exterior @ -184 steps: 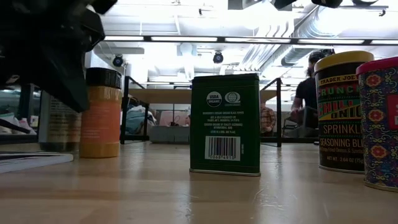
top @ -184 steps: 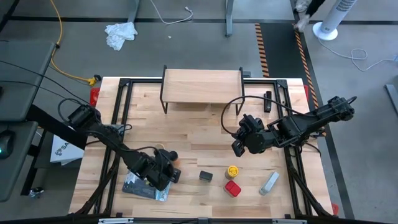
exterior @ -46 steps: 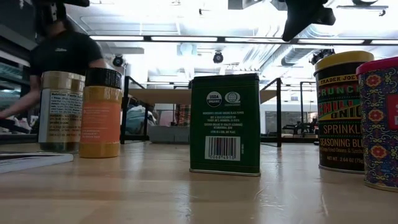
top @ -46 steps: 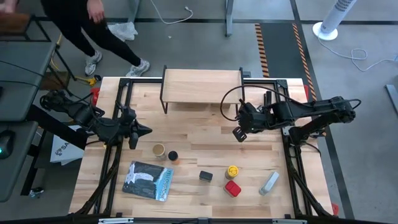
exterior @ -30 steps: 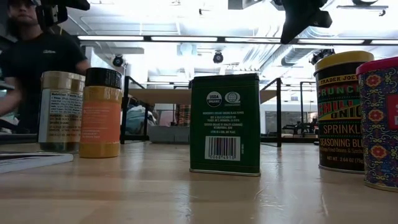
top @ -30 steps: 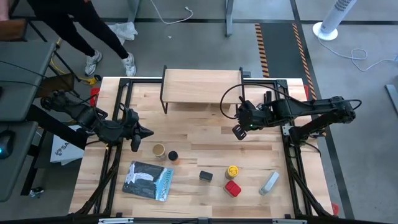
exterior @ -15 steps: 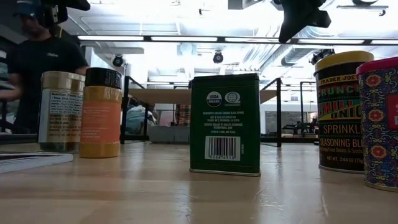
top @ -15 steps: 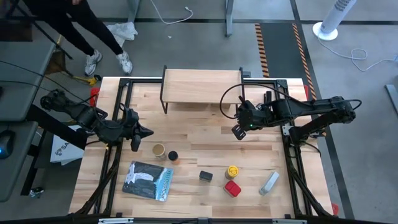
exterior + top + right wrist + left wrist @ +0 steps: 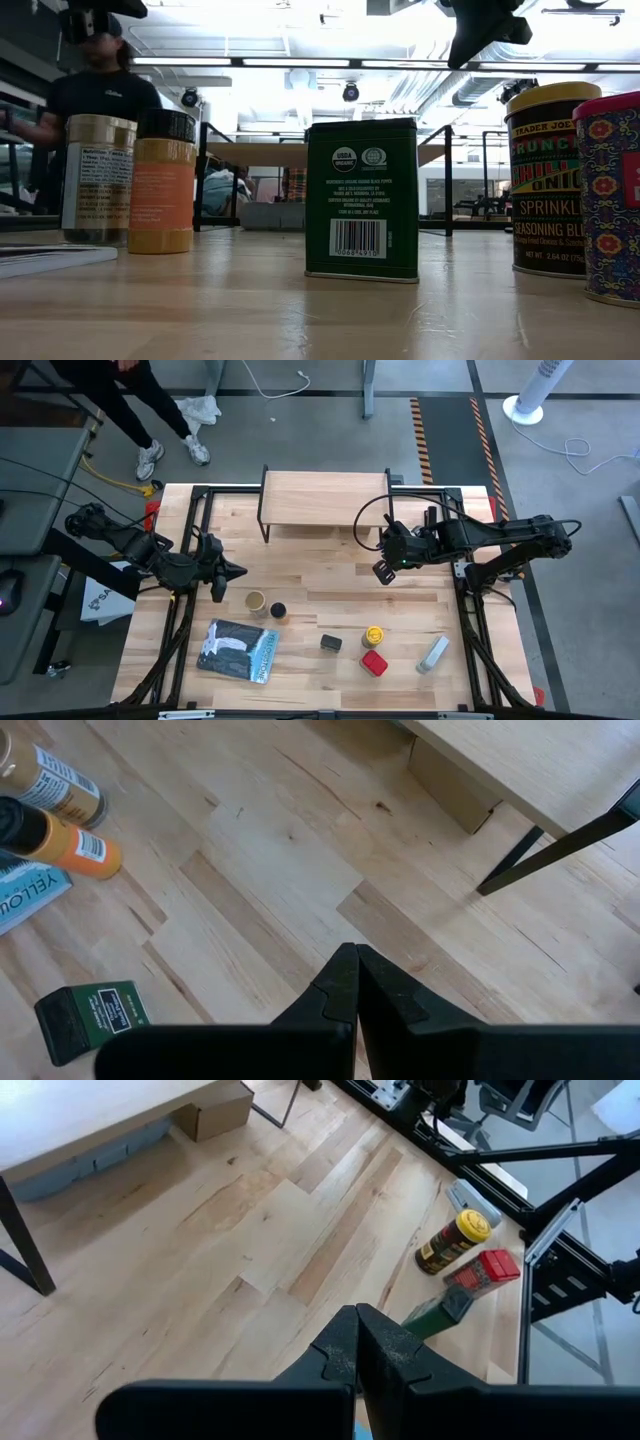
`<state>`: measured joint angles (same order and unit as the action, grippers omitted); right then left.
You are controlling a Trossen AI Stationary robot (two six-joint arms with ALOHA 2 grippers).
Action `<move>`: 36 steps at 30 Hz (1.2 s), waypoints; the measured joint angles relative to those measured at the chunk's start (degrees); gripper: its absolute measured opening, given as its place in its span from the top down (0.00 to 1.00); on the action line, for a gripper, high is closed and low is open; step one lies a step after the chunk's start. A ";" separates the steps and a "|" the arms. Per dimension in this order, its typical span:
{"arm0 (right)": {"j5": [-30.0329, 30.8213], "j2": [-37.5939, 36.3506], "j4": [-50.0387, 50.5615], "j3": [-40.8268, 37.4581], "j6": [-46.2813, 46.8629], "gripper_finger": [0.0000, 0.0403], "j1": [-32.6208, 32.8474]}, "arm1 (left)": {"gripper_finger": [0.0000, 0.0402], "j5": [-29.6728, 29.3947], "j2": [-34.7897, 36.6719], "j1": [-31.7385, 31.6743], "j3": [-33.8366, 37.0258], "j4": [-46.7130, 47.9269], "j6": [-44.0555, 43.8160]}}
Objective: Shelf spices
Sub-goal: Put the green seasoning can on the shelf
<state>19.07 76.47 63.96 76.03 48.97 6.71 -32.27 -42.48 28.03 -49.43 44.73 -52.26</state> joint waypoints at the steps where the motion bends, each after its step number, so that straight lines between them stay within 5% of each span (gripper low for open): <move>1: 0.00 0.00 0.00 0.00 0.00 1.00 -0.01 | 1.00 -0.03 0.00 0.01 0.00 0.02 0.05; 36: 1.34 0.00 -1.61 0.00 -4.52 1.00 0.05 | 1.00 1.82 0.00 0.00 -0.02 -3.86 -0.14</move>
<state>20.41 76.47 62.35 76.03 44.45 6.76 -30.45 -42.48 28.03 -49.45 40.87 -52.40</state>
